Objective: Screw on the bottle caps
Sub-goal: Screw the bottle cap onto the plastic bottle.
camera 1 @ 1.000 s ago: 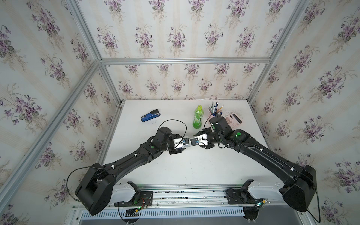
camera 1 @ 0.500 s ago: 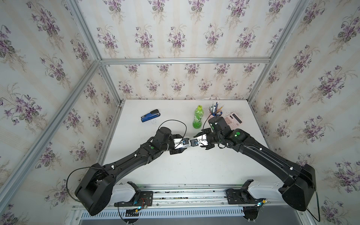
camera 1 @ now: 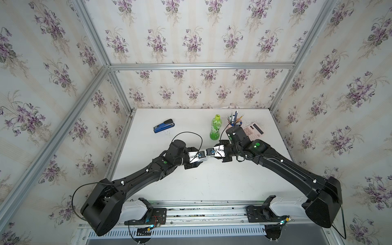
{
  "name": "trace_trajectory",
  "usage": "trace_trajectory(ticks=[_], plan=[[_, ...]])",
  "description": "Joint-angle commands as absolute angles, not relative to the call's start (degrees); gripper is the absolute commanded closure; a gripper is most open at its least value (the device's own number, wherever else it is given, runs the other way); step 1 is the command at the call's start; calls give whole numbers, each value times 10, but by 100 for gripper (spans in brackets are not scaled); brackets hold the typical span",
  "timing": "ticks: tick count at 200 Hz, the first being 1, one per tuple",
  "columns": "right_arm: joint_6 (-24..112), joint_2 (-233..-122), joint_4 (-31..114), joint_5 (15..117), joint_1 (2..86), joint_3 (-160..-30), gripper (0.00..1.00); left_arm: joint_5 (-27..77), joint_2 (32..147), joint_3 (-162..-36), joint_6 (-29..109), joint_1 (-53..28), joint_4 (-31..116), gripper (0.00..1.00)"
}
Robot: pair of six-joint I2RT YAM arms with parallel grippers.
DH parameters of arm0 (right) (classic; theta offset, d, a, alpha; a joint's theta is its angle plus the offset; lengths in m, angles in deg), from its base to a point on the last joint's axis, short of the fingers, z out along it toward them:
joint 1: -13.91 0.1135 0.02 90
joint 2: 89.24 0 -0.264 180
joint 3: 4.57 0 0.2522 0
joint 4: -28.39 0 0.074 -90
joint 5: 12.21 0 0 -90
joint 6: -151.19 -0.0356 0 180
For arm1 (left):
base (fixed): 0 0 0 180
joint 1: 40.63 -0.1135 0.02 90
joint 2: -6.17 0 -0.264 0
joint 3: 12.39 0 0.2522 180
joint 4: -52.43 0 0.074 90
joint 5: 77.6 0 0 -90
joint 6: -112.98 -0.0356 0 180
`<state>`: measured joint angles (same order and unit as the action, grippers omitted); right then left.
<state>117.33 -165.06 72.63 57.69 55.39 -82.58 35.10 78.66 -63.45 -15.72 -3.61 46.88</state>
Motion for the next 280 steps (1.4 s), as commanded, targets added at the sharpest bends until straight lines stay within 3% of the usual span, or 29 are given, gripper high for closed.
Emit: trace_trajectory(ticks=[1,52,72,111,136,156,180,194,207,226,252,280], plan=[[992,-1663,692,534,556,-838,74,269,775,-606,-157,-25,593,41],[575,-1663,552,538,524,-793,79,151,779,-562,-203,23,738,42],[407,-1639,477,567,514,-750,69,107,799,-551,-233,43,802,42],[72,-1629,311,429,455,-651,73,25,878,-550,-342,91,928,42],[-34,-1649,277,397,456,-632,73,-24,951,-553,-406,109,1032,42],[-59,-1651,292,388,410,-627,70,-40,987,-549,-427,108,1092,42],[39,-1639,330,393,399,-642,61,-23,972,-547,-388,92,1034,42],[175,-1632,386,411,398,-667,42,6,941,-549,-340,71,965,42],[333,-1627,465,460,400,-697,34,41,908,-552,-303,50,893,42],[534,-1601,513,504,401,-713,32,129,850,-566,-255,10,766,42],[792,-1557,548,485,421,-719,35,363,811,-616,-177,-85,577,41],[1025,-1550,626,473,425,-749,33,460,817,-655,-173,-120,482,41]])
